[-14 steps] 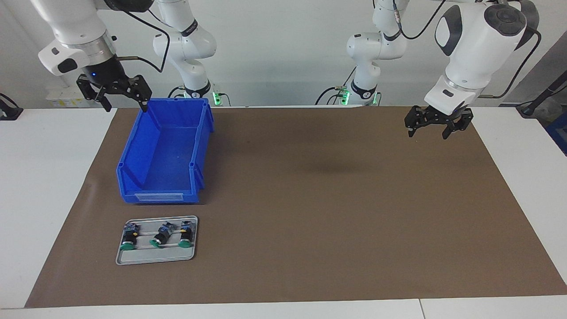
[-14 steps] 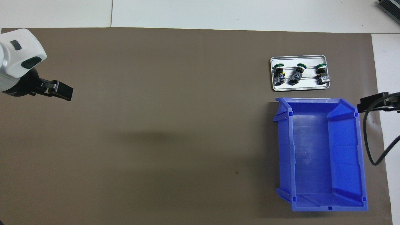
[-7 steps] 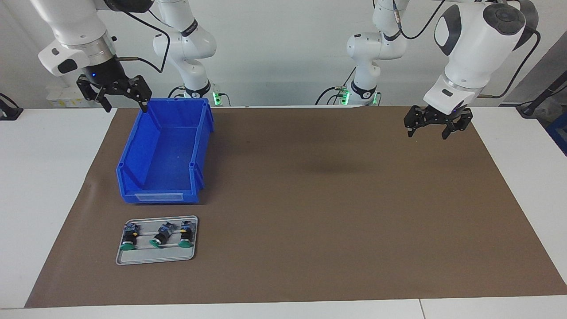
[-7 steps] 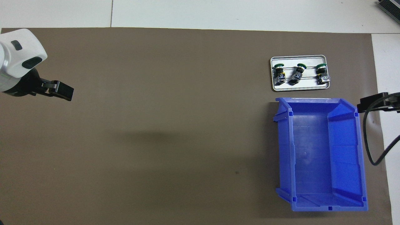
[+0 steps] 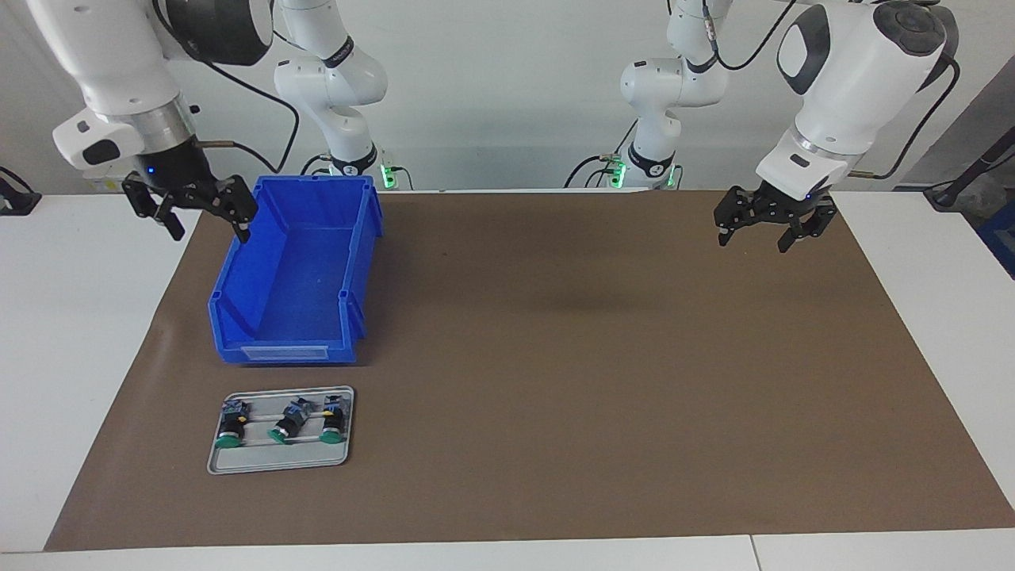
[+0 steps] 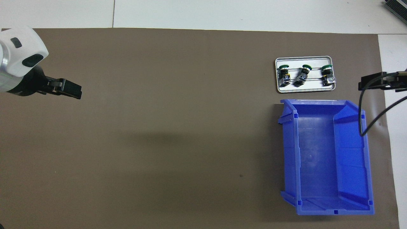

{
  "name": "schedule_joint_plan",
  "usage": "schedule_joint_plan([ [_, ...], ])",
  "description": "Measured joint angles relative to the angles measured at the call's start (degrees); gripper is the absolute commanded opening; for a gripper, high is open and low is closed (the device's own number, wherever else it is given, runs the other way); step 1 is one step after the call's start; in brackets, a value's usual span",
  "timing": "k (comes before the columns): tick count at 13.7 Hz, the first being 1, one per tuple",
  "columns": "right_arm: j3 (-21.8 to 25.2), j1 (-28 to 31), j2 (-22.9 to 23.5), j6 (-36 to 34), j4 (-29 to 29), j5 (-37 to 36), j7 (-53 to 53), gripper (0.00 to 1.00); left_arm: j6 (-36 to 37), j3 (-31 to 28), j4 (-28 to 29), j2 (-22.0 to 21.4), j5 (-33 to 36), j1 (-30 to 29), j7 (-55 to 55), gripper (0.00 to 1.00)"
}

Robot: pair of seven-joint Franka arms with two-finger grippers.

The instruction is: Place and press button with both arms

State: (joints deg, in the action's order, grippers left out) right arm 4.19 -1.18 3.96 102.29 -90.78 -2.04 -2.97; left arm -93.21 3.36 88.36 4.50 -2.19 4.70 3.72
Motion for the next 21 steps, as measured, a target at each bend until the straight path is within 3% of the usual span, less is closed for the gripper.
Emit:
schedule_joint_plan([
  [5,0.0,-0.2,14.5,18.6,0.8,0.7,-6.4,0.99,0.2,0.0,-0.2,-0.1,-0.2,0.0,0.0,1.0],
  [11,-0.1,-0.7,30.1,27.0,8.4,3.3,-14.6,0.99,1.5,-0.1,-0.2,-0.1,-0.2,0.0,-0.1,1.0],
  [21,-0.1,-1.1,31.4,26.6,4.7,5.4,-18.2,0.98,2.3,-0.7,1.3,-1.0,-0.2,-2.3,-0.1,1.0],
])
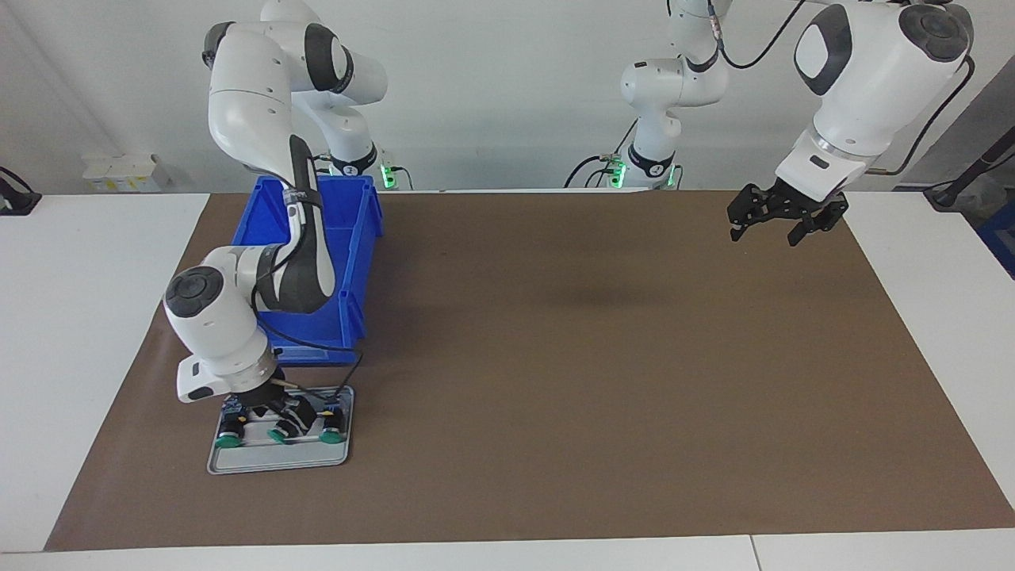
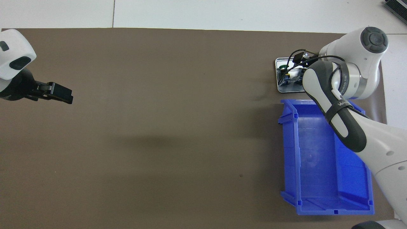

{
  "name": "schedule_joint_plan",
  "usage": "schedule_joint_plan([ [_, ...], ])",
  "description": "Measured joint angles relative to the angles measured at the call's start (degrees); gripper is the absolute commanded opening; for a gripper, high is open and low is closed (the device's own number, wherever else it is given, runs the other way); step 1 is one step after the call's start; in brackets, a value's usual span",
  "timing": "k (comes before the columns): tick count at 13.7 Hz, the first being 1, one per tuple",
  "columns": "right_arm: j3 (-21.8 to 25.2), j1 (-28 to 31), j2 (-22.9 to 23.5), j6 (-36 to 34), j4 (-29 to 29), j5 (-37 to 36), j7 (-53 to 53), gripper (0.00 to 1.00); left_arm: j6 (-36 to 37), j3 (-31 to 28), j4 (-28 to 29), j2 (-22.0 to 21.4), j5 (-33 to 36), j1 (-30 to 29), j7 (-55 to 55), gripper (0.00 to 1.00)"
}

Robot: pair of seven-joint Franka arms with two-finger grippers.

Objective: Place and press button with both arms
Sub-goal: 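Reach the right gripper into the metal tray and grasp a green button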

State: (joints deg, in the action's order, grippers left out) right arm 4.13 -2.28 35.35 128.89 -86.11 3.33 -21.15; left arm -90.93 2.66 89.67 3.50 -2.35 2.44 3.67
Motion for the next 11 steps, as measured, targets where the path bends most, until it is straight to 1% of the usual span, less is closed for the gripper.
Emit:
schedule_joint_plan([
  [3,0.0,0.4,-1.0,0.0,-2.3,0.0,0.0,0.9,0.0,0.0,0.0,-0.1,0.0,-0.1,0.0,1.0],
  [4,0.0,0.4,-1.3,0.0,-3.1,0.0,0.0,0.84,0.0,0.0,0.0,-0.1,0.0,-0.1,0.0,1.0],
  [5,0.0,0.4,-1.6,0.0,-3.8,0.0,0.0,0.71,0.0,0.0,0.0,-0.1,0.0,-0.1,0.0,1.0],
  [6,0.0,0.4,-1.8,0.0,-4.3,0.0,0.0,0.26,0.0,0.0,0.0,-0.1,0.0,-0.1,0.0,1.0],
  [7,0.0,0.4,-2.0,0.0,-4.7,0.0,0.0,0.0,0.0,0.0,0.0,-0.1,0.0,-0.1,0.0,1.0],
  [11,0.0,0.6,-2.6,0.1,-5.1,0.0,0.0,0.0,0.0,0.0,0.1,-0.1,0.0,-0.1,0.0,1.0],
])
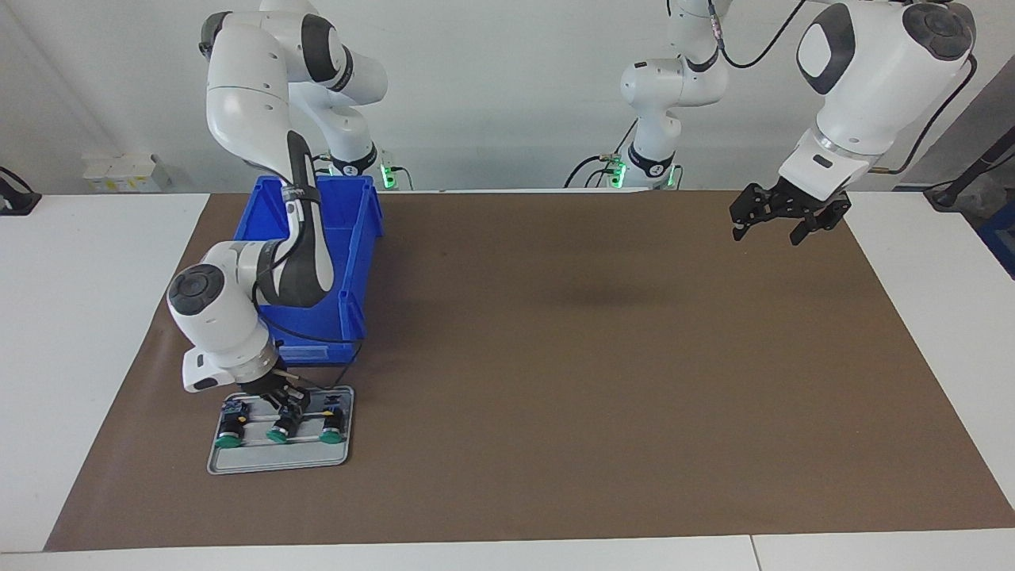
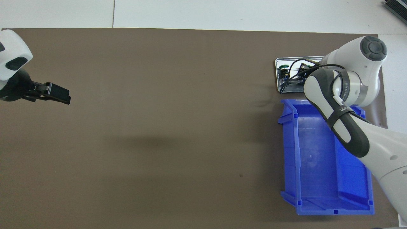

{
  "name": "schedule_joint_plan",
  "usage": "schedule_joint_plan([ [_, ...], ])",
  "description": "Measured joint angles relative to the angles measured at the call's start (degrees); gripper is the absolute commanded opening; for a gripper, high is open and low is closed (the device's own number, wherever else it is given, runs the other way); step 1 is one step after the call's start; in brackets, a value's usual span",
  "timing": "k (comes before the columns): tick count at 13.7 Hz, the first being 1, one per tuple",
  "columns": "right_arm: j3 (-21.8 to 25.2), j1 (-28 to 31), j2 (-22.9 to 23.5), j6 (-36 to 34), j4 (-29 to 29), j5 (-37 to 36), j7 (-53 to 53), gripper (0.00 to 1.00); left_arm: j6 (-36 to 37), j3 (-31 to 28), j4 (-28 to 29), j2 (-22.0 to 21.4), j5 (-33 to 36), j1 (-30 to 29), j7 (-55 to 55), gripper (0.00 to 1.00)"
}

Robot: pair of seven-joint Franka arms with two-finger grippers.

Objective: Place and press button with both arms
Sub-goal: 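Reach the right gripper into the metal tray and grasp a green button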

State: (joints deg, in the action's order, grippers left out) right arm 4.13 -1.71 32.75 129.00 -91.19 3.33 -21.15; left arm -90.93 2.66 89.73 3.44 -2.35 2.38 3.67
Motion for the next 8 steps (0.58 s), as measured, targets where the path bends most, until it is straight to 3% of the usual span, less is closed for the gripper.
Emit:
schedule_joint_plan([
  [4,0.0,0.3,-0.4,-1.8,3.5,-1.0,0.3,0.0,0.0,0.0,0.0,0.0,0.0,0.0,0.0,1.0],
  [8,0.0,-0.5,-1.8,-12.4,12.0,-1.7,-0.8,0.0,0.0,0.0,0.0,0.0,0.0,0.0,0.0,1.0],
])
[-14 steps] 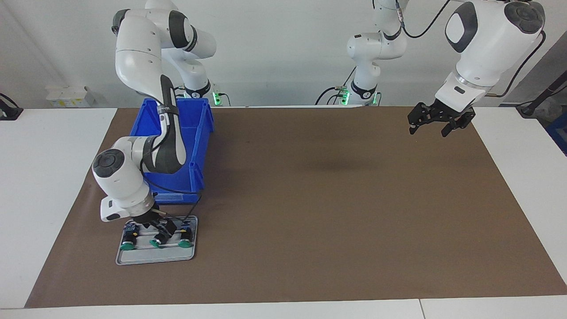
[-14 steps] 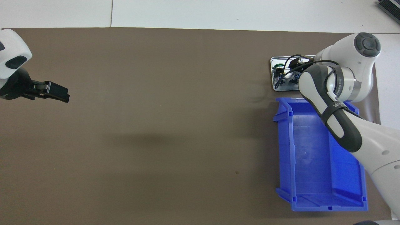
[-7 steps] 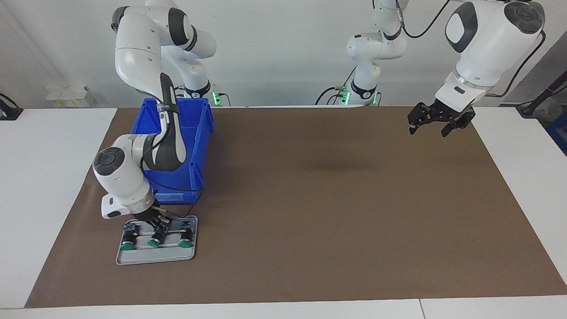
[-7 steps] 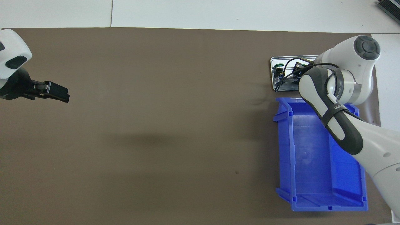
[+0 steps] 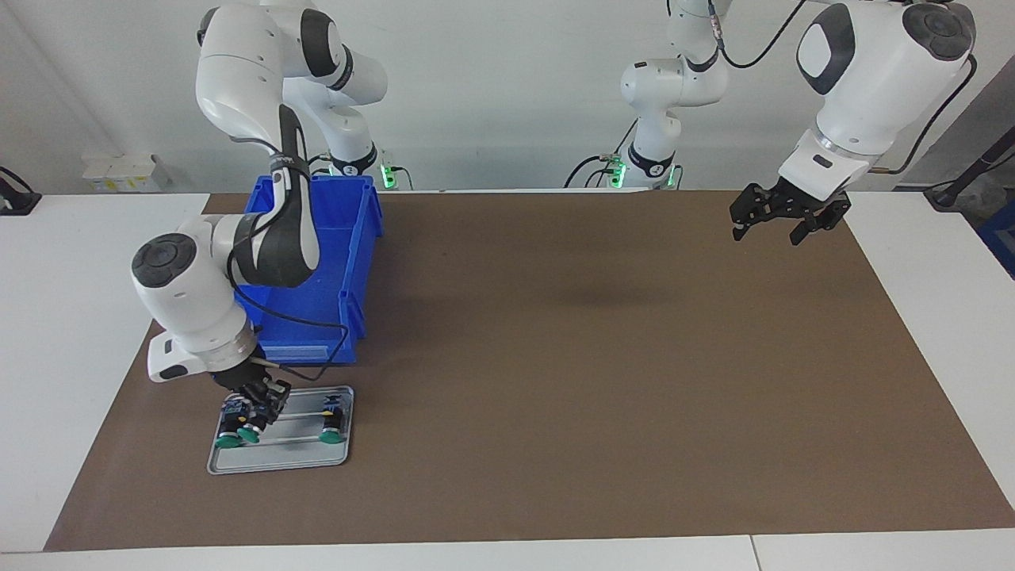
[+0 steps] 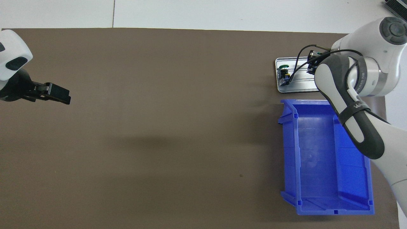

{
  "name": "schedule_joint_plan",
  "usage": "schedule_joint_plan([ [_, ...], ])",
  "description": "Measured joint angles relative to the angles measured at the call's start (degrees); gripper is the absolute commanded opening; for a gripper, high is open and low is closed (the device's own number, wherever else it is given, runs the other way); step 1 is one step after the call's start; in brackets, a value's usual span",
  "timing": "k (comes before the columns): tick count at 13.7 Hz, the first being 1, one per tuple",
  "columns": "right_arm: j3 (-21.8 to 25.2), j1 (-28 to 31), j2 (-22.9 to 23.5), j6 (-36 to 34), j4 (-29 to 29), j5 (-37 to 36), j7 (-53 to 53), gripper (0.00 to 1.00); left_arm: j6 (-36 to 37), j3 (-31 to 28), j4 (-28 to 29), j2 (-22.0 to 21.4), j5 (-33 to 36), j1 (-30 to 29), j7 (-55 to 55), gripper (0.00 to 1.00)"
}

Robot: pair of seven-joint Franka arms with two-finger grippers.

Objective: Place and press button with both arms
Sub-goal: 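Reach the right gripper into the metal tray and grasp a green button, then carry the green button to mid-table and set it down with the right gripper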

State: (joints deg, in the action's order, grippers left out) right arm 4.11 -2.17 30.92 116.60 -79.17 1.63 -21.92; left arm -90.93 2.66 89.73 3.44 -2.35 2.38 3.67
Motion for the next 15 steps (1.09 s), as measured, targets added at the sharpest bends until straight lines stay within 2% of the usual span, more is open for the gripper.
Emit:
schedule_joint_plan([
  [2,-0.1,-1.1,-1.2,-4.8,3.7,0.0,-7.2,0.0,0.0,0.0,0.0,0.0,0.0,0.0,0.0,1.0],
  [6,-0.6,-8.9,-3.8,-6.4,5.0,0.0,-37.1,0.0,0.0,0.0,0.0,0.0,0.0,0.0,0.0,1.0],
  [10,-0.7,-20.4,-3.8,-5.6,5.0,-0.2,-66.9,0.0,0.0,0.0,0.0,0.0,0.0,0.0,0.0,1.0],
  [12,-0.8,-25.9,-3.3,-2.6,4.5,-0.2,-80.9,0.0,0.0,0.0,0.0,0.0,0.0,0.0,0.0,1.0],
  [15,-0.9,-32.7,-1.1,1.0,3.6,-0.6,-96.3,0.0,0.0,0.0,0.0,0.0,0.0,0.0,0.0,1.0],
])
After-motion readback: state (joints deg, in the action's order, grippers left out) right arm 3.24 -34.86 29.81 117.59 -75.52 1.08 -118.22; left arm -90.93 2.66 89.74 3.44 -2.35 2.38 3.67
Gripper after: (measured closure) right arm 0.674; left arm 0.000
